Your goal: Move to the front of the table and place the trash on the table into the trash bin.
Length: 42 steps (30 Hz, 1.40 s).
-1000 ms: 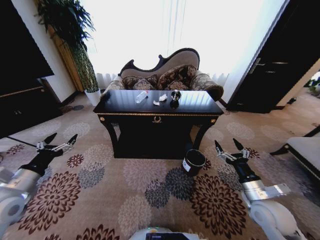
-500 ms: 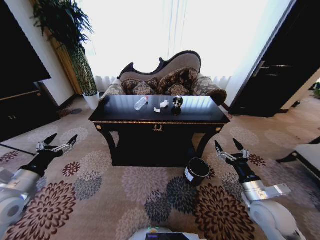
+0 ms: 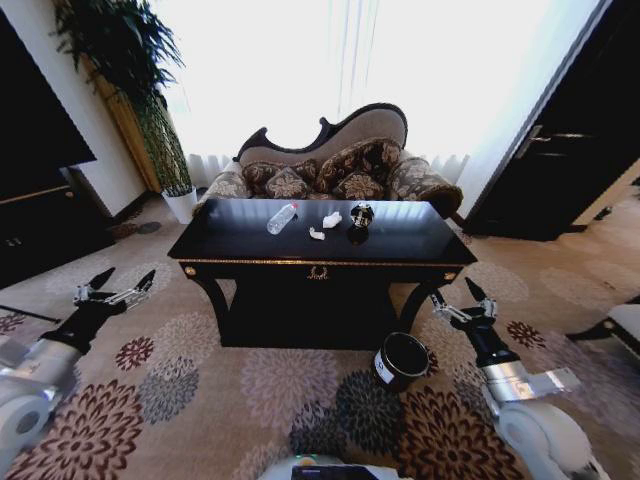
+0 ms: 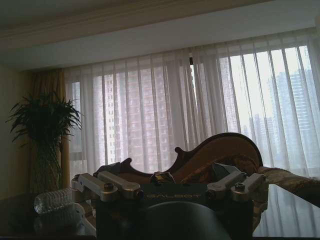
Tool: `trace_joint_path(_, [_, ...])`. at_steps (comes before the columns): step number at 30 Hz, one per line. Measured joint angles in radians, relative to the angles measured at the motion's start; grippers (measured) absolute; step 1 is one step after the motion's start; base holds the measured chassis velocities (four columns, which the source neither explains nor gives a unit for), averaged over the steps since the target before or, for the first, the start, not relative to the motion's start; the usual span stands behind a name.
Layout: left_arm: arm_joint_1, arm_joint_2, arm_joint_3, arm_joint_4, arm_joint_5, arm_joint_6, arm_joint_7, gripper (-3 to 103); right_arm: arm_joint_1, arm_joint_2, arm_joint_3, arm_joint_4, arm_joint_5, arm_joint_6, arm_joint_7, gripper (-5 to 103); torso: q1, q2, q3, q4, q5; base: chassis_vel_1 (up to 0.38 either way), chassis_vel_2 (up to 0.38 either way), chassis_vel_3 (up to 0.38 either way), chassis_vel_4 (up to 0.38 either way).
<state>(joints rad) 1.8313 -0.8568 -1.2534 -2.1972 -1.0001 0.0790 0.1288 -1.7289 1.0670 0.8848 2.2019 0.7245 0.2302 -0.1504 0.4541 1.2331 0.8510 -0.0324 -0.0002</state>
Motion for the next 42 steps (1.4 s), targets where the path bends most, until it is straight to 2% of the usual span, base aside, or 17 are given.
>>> trace_joint_path(24, [0.002, 0.008, 0.016, 0.006, -0.003, 0.007, 0.004, 100, 0.002, 0.015, -0.013, 0.001, -0.016, 0.011, 0.017, 100, 0.000, 0.000, 0.000, 0.0000, 0.0000, -0.167, 0.167, 0.172, -0.164])
trace_joint_path(33, [-0.059, 0.121, 0.090, 0.065, -0.028, 0.056, 0.031, 100, 0.006, 0.019, -0.020, -0.006, -0.024, 0.015, 0.019, 100, -0.001, 0.000, 0.000, 0.0003, -0.0002, -0.018, 0.022, 0.023, -0.018])
trace_joint_path(34, [-0.085, 0.162, 0.116, 0.077, -0.035, 0.063, 0.034, 100, 0.006, 0.021, -0.020, -0.009, -0.022, 0.017, 0.019, 100, -0.001, 0.001, 0.000, 0.0000, 0.0003, 0.000, 0.000, 0.000, 0.000])
trace_joint_path(35, [-0.126, 0.240, 0.178, 0.100, -0.034, 0.069, 0.046, 100, 0.008, 0.035, -0.020, -0.009, -0.019, 0.017, 0.019, 100, -0.001, 0.000, 0.000, -0.0001, -0.0001, 0.000, 0.000, 0.000, 0.000])
trace_joint_path(36, [-0.142, 0.264, 0.205, 0.108, -0.030, 0.070, 0.048, 100, 0.009, 0.042, -0.019, -0.009, -0.018, 0.017, 0.019, 100, -0.001, 0.000, 0.000, 0.0000, 0.0001, 0.000, 0.000, 0.000, 0.000])
trace_joint_path(37, [-0.142, 0.264, 0.205, 0.108, -0.030, 0.070, 0.048, 100, 0.009, 0.042, -0.019, -0.009, -0.018, 0.017, 0.019, 100, -0.001, 0.000, 0.000, 0.0000, 0.0001, 0.000, 0.000, 0.000, 0.000])
trace_joint_path(39, [-0.201, 0.303, 0.289, 0.135, -0.002, 0.069, 0.044, 100, 0.010, 0.057, -0.018, -0.009, -0.016, 0.018, 0.019, 100, 0.000, 0.000, 0.000, 0.0000, 0.0001, 0.000, 0.000, 0.000, 0.000])
trace_joint_path(42, [-0.245, 0.319, 0.337, 0.151, 0.012, 0.069, 0.038, 100, 0.011, 0.063, -0.018, -0.009, -0.014, 0.018, 0.019, 100, 0.000, 0.000, 0.000, -0.0001, -0.0002, 0.000, 0.000, 0.000, 0.000])
